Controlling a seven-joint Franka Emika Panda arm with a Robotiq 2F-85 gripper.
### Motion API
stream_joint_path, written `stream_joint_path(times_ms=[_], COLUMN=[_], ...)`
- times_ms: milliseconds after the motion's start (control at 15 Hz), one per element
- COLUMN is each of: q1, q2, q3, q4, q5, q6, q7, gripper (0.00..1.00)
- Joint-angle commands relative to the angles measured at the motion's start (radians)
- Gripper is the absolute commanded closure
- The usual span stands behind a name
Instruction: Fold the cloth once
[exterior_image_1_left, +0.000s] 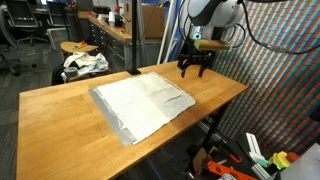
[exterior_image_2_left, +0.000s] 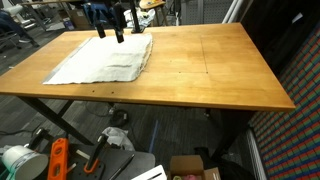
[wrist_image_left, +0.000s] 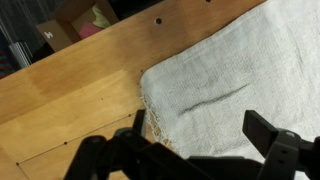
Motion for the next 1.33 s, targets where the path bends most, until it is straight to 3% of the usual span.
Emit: stream_joint_path(times_ms=[0,600,1267], q1=[-0.003,-0.022,-0.056], q2=[0.058,0.2,0.355], q3=[-0.014,-0.041,-0.036], q4=[0.014,0.03,0.103], q5=[0.015,0.036,0.19], q6=[0.06,0.131,0.116], q7=[-0.035,-0.055,-0.072], gripper=[0.0,0.0,0.0])
